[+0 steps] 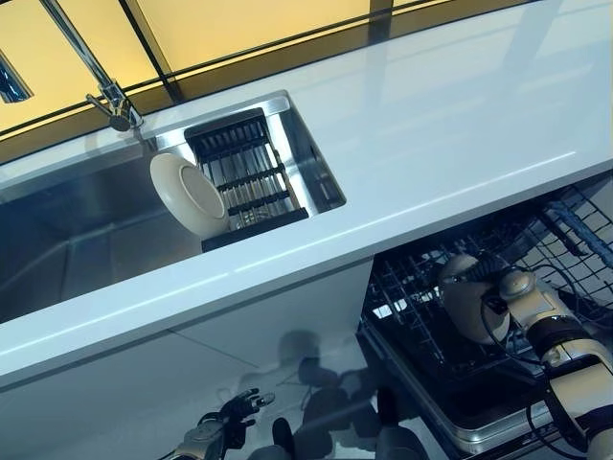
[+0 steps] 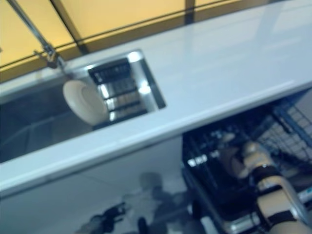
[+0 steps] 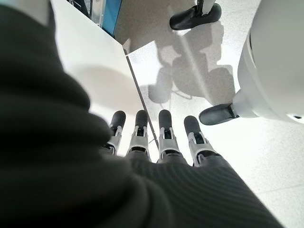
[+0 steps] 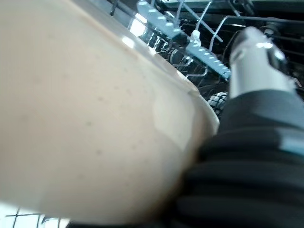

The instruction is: Take plates into dishwasher

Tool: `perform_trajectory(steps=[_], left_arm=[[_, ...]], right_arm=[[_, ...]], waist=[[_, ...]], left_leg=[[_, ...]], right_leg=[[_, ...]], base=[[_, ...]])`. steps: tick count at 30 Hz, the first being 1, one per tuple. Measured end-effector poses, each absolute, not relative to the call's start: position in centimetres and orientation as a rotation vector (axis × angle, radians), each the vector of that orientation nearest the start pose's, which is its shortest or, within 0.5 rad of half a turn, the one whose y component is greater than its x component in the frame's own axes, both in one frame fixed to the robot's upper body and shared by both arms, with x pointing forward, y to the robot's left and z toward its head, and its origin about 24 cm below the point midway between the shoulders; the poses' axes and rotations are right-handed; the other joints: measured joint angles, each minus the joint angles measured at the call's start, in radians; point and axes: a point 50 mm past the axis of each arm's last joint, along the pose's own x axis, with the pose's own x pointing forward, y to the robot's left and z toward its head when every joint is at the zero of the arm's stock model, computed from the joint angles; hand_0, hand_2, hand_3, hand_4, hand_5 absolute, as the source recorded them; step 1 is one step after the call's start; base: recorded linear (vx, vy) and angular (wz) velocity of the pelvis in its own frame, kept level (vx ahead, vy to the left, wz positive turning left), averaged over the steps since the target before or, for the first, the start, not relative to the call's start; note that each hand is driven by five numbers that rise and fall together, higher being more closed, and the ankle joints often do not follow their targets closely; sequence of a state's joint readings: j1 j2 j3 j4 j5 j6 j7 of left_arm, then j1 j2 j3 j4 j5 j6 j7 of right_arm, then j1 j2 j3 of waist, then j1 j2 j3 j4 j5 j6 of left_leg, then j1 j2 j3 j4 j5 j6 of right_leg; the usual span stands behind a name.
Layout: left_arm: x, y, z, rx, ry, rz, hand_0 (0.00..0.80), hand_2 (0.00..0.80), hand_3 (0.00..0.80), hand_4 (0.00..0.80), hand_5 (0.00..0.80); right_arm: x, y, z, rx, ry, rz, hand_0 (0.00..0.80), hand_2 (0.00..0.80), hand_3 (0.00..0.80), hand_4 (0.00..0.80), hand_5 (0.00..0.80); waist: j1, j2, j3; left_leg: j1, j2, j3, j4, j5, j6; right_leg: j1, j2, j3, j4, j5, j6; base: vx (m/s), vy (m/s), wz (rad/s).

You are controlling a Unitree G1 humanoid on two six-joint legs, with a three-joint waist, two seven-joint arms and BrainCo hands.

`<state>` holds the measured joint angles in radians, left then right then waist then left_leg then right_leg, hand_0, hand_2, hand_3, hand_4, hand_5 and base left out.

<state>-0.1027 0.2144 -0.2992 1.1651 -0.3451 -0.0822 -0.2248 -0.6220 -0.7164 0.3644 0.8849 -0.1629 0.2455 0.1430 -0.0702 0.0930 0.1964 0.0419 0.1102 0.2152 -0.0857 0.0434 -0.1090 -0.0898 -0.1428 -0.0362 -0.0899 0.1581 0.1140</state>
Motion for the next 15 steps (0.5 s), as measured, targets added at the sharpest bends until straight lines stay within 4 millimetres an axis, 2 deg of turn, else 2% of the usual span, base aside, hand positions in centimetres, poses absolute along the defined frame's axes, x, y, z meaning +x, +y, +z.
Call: perform_trajectory(steps=[8,15], left_arm=[[14.6,19.3,-14.8,-0.035,1.015,-0.158,0.000,0.000,0.000,0.000,0.000],[14.3,20.2,-14.9,-0.037,1.031,-0.119,0.000,0.000,0.000,0.000,0.000]], right_arm=[[31.5,-32.5,4.1,-0.937,0.709,-0.036,0.000,0.000,0.000,0.000,0.000],[31.4,-32.4,4.7,-0.862,0.686,-0.023,0.000,0.000,0.000,0.000,0.000]], waist=[[-0.011,-0.072,0.010],[-0.031,-0.125,-0.005]], left_leg=[[0.021,0.000,0.003,0.000,0.000,-0.001],[0.038,0.002,0.013,-0.001,-0.005,-0.006]], right_leg=[[0.019,0.001,0.004,0.003,0.000,0.000],[0.025,0.007,0.022,0.002,0.001,0.000]], base=[[0.036,0.012,-0.01],[0.024,0.022,-0.08]])
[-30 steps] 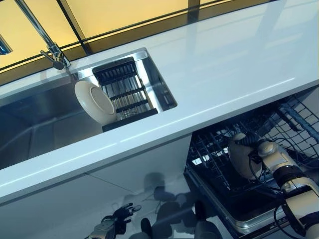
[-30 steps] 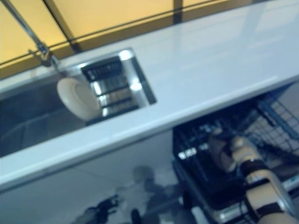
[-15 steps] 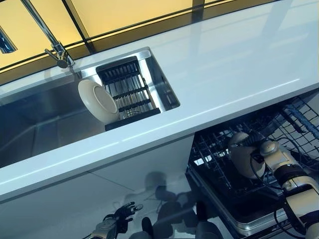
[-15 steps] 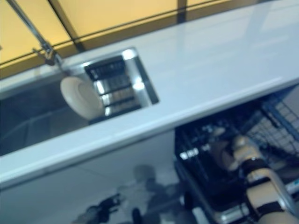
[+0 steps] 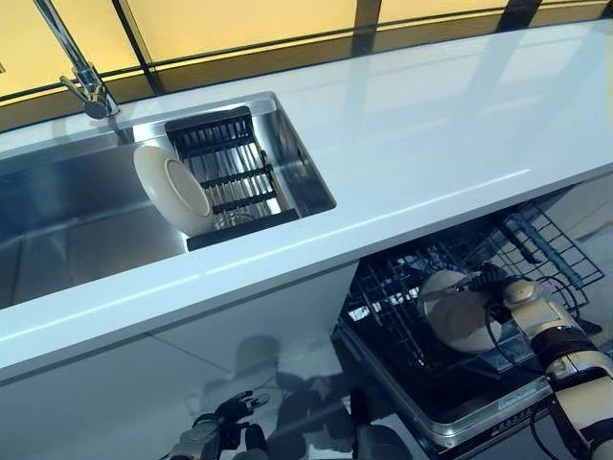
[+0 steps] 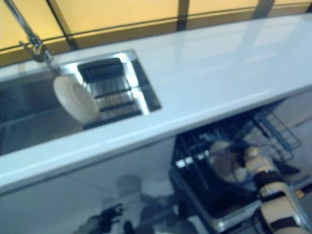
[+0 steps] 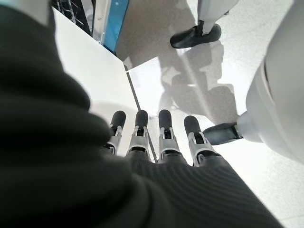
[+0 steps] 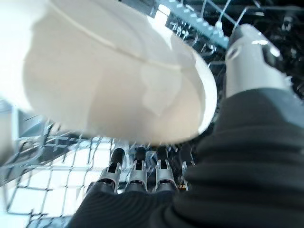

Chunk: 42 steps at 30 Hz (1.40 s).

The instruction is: Take plates into dishwasher

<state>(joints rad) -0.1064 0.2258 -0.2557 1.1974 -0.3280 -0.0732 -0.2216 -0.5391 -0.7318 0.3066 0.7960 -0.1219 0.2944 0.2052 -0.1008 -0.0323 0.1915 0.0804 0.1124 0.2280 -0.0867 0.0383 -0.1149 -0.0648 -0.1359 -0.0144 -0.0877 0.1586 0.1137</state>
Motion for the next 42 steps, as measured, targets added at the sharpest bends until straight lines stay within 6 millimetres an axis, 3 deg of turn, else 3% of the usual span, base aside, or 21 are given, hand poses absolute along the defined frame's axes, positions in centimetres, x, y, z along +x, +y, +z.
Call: perform_trajectory(steps=[13,17,21,25,30,33,39,42], left_arm=[[13.4,22.2,-14.9,-0.002,1.077,-0.073,0.000,0.000,0.000,0.000,0.000],[13.2,22.5,-14.9,0.004,1.084,-0.065,0.000,0.000,0.000,0.000,0.000],[12.6,22.6,-15.1,0.003,1.105,-0.058,0.000,0.000,0.000,0.000,0.000],[12.0,23.3,-15.1,0.012,1.122,-0.038,0.000,0.000,0.000,0.000,0.000],[11.5,23.6,-15.2,0.004,1.132,-0.025,0.000,0.000,0.000,0.000,0.000],[11.4,23.5,-15.2,0.001,1.133,-0.025,0.000,0.000,0.000,0.000,0.000],[11.4,23.1,-15.3,-0.014,1.133,-0.024,0.000,0.000,0.000,0.000,0.000],[11.5,23.1,-15.3,-0.015,1.130,-0.026,0.000,0.000,0.000,0.000,0.000]], right_arm=[[29.0,-37.1,7.9,-0.834,0.680,-0.127,0.000,0.000,0.000,0.000,0.000],[28.3,-38.5,8.9,-0.846,0.694,-0.158,0.000,0.000,0.000,0.000,0.000],[27.2,-41.1,11.1,-0.862,0.709,-0.240,0.000,0.000,0.000,0.000,0.000],[26.7,-43.0,14.3,-0.912,0.677,-0.340,0.000,0.000,0.000,0.000,0.000],[27.6,-43.9,21.1,-1.012,0.492,-0.525,0.000,0.000,0.000,0.000,0.000],[28.7,-42.6,25.8,-1.177,0.335,-0.582,0.000,0.000,0.000,0.000,0.000],[30.0,-39.7,32.8,-1.444,0.118,-0.695,0.000,0.000,0.000,0.000,0.000],[30.9,-37.1,35.7,-1.583,-0.032,-0.703,0.000,0.000,0.000,0.000,0.000]], waist=[[-0.027,-0.106,-0.071],[-0.029,-0.117,-0.082],[-0.023,-0.106,-0.093],[-0.023,-0.101,-0.097],[-0.021,-0.084,-0.105],[-0.016,-0.075,-0.107],[0.009,-0.065,-0.108],[0.028,-0.064,-0.109]], left_leg=[[0.047,0.016,0.046,-0.004,-0.009,-0.012],[0.049,0.021,0.046,-0.004,-0.011,-0.015],[0.050,0.022,0.045,-0.004,-0.011,-0.015],[0.050,0.022,0.044,-0.004,-0.011,-0.015],[0.047,0.022,0.042,-0.004,-0.011,-0.015],[0.044,0.023,0.034,-0.004,-0.010,-0.014],[0.026,0.024,0.002,-0.003,-0.005,-0.014],[0.009,0.024,-0.024,-0.001,0.000,-0.014]], right_leg=[[0.019,0.022,0.040,0.001,0.000,-0.001],[0.020,0.027,0.040,-0.001,-0.001,-0.003],[0.022,0.028,0.039,-0.001,-0.001,-0.004],[0.025,0.027,0.038,-0.001,-0.001,-0.004],[0.027,0.026,0.036,-0.002,-0.002,-0.005],[0.027,0.025,0.030,-0.003,-0.003,-0.006],[0.025,0.022,-0.003,-0.003,-0.008,-0.009],[0.024,0.018,-0.028,-0.002,-0.012,-0.009]], base=[[0.022,0.016,-0.10],[0.004,0.004,-0.01],[0.000,0.000,0.00],[0.017,0.005,0.00],[0.007,0.002,0.00],[0.011,-0.007,0.05],[0.017,-0.008,0.16],[0.019,0.007,0.22]])
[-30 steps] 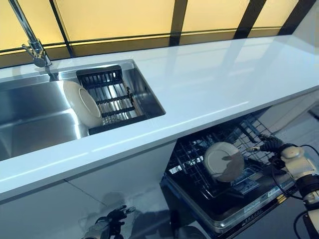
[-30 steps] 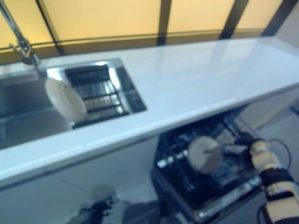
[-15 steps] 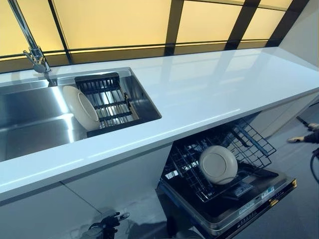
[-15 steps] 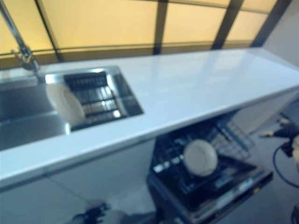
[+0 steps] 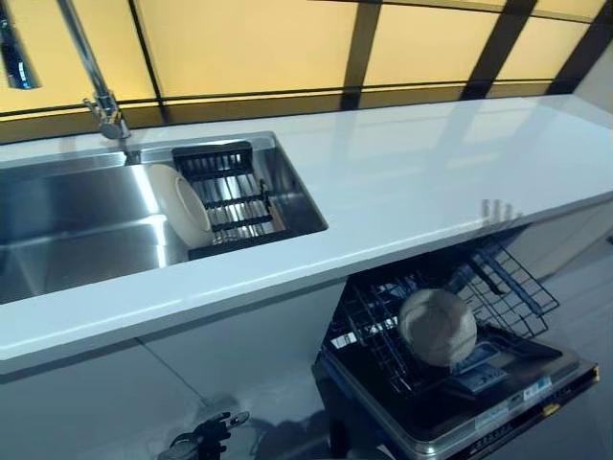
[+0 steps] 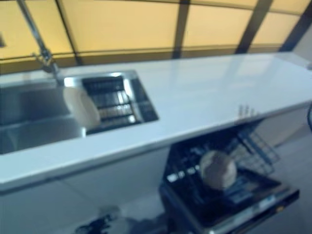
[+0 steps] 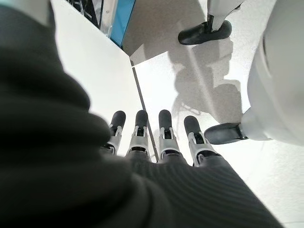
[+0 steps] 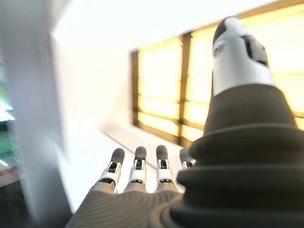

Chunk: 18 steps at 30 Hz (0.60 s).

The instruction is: Take plates into dishwasher

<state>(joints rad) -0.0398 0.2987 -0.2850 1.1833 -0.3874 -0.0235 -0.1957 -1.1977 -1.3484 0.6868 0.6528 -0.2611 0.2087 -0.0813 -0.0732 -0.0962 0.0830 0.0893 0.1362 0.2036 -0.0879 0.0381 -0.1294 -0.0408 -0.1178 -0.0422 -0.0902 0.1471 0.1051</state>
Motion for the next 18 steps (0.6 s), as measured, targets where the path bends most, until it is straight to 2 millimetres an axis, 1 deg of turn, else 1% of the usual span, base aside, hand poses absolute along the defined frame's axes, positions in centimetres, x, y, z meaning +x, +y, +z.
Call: perform_trajectory(steps=[1,2,4,6,7,8,10,12,15,18], left_arm=[[11.5,23.1,-15.3,-0.016,1.129,-0.026,0.000,0.000,0.000,0.000,0.000],[11.5,23.0,-15.2,-0.016,1.126,-0.028,0.000,0.000,0.000,0.000,0.000],[11.7,23.0,-15.2,-0.017,1.118,-0.031,0.000,0.000,0.000,0.000,0.000],[11.8,22.9,-15.1,-0.022,1.118,-0.027,0.000,0.000,0.000,0.000,0.000],[11.7,23.1,-15.1,-0.026,1.119,-0.018,0.000,0.000,0.000,0.000,0.000],[11.7,23.1,-15.1,-0.029,1.118,-0.011,0.000,0.000,0.000,0.000,0.000],[11.9,23.3,-15.0,-0.029,1.109,0.004,0.000,0.000,0.000,0.000,0.000],[12.1,23.6,-14.8,-0.022,1.100,0.013,0.000,0.000,0.000,0.000,0.000],[12.4,24.4,-14.6,-0.030,1.087,0.050,0.000,0.000,0.000,0.000,0.000],[13.0,24.6,-14.3,-0.042,1.062,0.066,0.000,0.000,0.000,0.000,0.000]], right_arm=[[31.1,-36.3,36.3,-1.619,-0.071,-0.694,0.000,0.000,0.000,0.000,0.000],[31.5,-34.6,37.2,-1.704,-0.150,-0.667,0.000,0.000,0.000,0.000,0.000],[32.1,-31.7,38.5,-1.822,-0.280,-0.605,0.000,0.000,0.000,0.000,0.000],[32.5,-29.5,38.9,-1.880,-0.371,-0.547,0.000,0.000,0.000,0.000,0.000],[33.0,-27.7,39.1,-1.913,-0.447,-0.499,0.000,0.000,0.000,0.000,0.000],[33.4,-26.6,38.9,-1.948,-0.486,-0.466,0.000,0.000,0.000,0.000,0.000],[34.0,-25.1,38.1,-2.036,-0.530,-0.397,0.000,0.000,0.000,0.000,0.000],[34.5,-24.1,37.3,-2.111,-0.547,-0.346,0.000,0.000,0.000,0.000,0.000],[35.2,-21.9,36.7,-2.168,-0.613,-0.288,0.000,0.000,0.000,0.000,0.000],[35.3,-20.3,36.4,-2.212,-0.661,-0.250,0.000,0.000,0.000,0.000,0.000]], waist=[[0.011,0.000,0.000],[0.017,0.001,0.000],[0.034,0.001,0.000],[0.042,0.000,-0.001],[0.050,-0.004,0.001],[0.063,-0.008,0.003],[0.074,-0.019,0.010],[0.091,-0.033,0.019],[0.096,-0.048,0.051],[0.121,-0.053,0.089]], left_leg=[[-0.001,0.000,-0.002,0.001,0.000,0.000],[-0.006,0.000,-0.013,0.002,0.001,0.000],[-0.019,0.000,-0.032,0.002,0.008,-0.005],[-0.032,0.000,-0.047,0.002,0.011,-0.005],[-0.037,0.000,-0.057,0.002,0.014,-0.005],[-0.047,0.000,-0.064,0.003,0.016,-0.006],[-0.065,-0.001,-0.082,0.003,0.023,-0.006],[-0.090,-0.001,-0.098,0.003,0.031,-0.007],[-0.124,-0.001,-0.126,0.004,0.043,-0.009],[-0.143,-0.001,-0.136,0.004,0.047,-0.009]], right_leg=[[0.000,0.000,-0.002,0.000,0.000,-0.001],[0.002,-0.001,-0.012,0.000,0.000,-0.001],[0.001,-0.003,-0.031,0.000,0.000,-0.004],[0.002,-0.005,-0.048,0.000,-0.003,-0.004],[0.000,-0.005,-0.056,0.000,-0.006,-0.001],[-0.003,-0.005,-0.061,0.001,-0.007,-0.001],[-0.010,-0.008,-0.082,0.001,-0.010,-0.001],[-0.026,-0.008,-0.097,0.001,-0.010,-0.002],[-0.043,-0.009,-0.123,0.003,-0.008,-0.004],[-0.054,-0.009,-0.134,0.004,-0.005,-0.008]], base=[[0.008,0.001,0.16],[0.001,-0.002,0.23],[-0.011,-0.004,0.27],[-0.042,-0.009,0.24],[-0.058,-0.012,0.23],[-0.067,-0.012,0.24],[-0.072,-0.007,0.27],[-0.091,-0.002,0.25],[-0.103,0.007,0.24],[-0.059,0.018,0.12]])
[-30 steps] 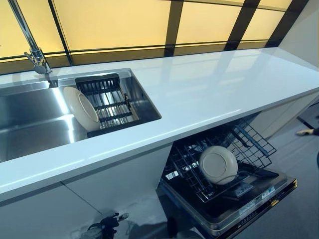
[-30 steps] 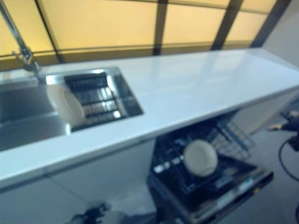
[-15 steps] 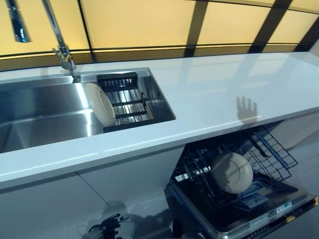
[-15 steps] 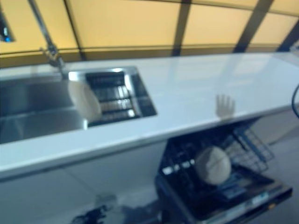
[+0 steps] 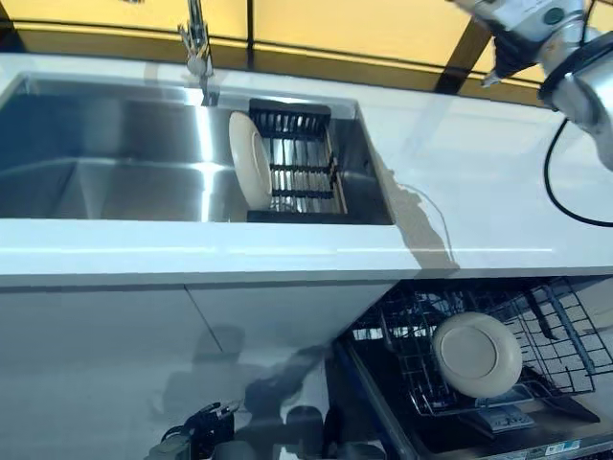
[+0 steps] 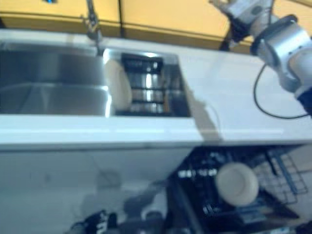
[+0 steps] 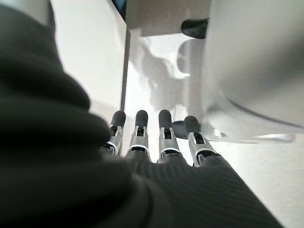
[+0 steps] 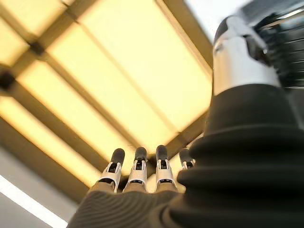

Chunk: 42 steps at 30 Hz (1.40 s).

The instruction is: Take plates into dishwasher

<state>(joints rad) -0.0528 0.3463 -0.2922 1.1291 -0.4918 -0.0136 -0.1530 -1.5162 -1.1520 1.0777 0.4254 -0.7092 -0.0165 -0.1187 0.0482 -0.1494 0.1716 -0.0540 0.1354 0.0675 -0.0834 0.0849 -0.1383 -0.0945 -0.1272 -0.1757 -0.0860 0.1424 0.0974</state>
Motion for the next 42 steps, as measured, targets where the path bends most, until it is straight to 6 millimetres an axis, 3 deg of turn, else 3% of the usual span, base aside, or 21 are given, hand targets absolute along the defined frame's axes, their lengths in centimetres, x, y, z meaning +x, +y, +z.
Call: perform_trajectory(steps=[7,15,28,42], left_arm=[[13.9,24.8,-13.9,-0.051,1.029,0.075,0.000,0.000,0.000,0.000,0.000],[15.7,24.5,-13.1,-0.089,0.952,0.077,0.000,0.000,0.000,0.000,0.000],[16.3,24.4,-12.9,-0.090,0.938,0.072,0.000,0.000,0.000,0.000,0.000],[16.4,24.4,-12.7,-0.114,0.921,0.085,0.000,0.000,0.000,0.000,0.000]], right_arm=[[35.1,-17.4,35.9,-2.276,-0.737,-0.159,0.000,0.000,0.000,0.000,0.000],[34.9,-15.2,37.1,-2.278,-0.811,-0.163,0.000,0.000,0.000,0.000,0.000],[33.7,-11.9,39.0,-2.271,-0.955,-0.175,0.000,0.000,0.000,0.000,0.000],[33.6,-9.7,38.7,-2.281,-0.962,-0.102,0.000,0.000,0.000,0.000,0.000]], waist=[[0.028,-0.006,0.059],[0.057,0.009,0.117],[0.084,0.005,0.124],[0.109,-0.010,0.128]], left_leg=[[-0.034,-0.001,-0.036,0.001,0.007,-0.002],[-0.070,-0.001,-0.076,0.009,0.013,-0.005],[-0.081,-0.002,-0.098,0.009,0.015,-0.007],[-0.083,-0.002,-0.125,0.009,0.020,-0.009]], right_leg=[[-0.010,-0.001,-0.035,0.000,-0.002,-0.001],[-0.015,-0.002,-0.076,0.000,-0.009,-0.002],[-0.013,-0.002,-0.095,0.000,-0.014,0.000],[0.004,0.000,-0.113,0.000,-0.024,0.001]], base=[[-0.019,0.034,0.14],[-0.048,0.028,0.15],[-0.010,0.017,0.05],[0.000,0.004,0.05]])
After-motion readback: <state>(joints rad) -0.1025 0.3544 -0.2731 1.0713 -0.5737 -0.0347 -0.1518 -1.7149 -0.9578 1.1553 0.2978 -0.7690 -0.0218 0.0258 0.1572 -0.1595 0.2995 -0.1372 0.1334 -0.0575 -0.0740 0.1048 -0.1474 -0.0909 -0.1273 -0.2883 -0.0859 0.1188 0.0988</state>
